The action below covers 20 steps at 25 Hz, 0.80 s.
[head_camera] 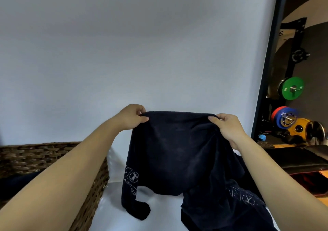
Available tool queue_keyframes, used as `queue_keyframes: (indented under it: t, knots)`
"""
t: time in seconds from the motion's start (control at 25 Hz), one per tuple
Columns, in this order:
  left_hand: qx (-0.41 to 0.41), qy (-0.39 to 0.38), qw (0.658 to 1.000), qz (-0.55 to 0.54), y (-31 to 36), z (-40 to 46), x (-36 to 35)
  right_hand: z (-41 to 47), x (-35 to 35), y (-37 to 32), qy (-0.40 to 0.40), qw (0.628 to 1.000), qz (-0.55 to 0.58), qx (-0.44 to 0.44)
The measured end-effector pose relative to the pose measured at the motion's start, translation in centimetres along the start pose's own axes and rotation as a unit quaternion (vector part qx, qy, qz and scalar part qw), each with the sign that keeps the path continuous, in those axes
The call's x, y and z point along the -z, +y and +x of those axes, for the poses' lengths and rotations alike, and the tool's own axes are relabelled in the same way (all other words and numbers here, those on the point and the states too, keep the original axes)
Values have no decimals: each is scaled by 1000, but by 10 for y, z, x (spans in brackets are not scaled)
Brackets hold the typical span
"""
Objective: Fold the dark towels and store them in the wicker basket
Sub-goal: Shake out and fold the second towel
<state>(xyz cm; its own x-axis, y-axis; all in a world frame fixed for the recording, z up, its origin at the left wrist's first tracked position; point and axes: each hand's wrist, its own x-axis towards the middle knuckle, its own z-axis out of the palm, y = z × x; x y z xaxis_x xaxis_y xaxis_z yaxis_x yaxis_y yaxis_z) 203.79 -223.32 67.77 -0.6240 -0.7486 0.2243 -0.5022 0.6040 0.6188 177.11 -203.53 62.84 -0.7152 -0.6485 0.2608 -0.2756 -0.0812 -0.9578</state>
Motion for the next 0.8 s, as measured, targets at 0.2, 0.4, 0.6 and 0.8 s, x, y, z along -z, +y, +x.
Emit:
queue_keyframes:
  t: [0.2, 0.4, 0.6, 0.8]
  knots:
    - [-11, 157, 985, -67, 30, 10, 13, -1, -14, -23, 77, 992, 68, 80]
    - [72, -78, 994, 14, 5, -71, -8, -86, -23, -5, -398, 909, -111, 49]
    - [264, -371, 870, 189, -87, -164, -95, -116, -56, 79, -451, 825, -335, 63]
    - [296, -136, 907, 266, -114, -205, -129, -119, -110, 98, -331, 681, -614, 224]
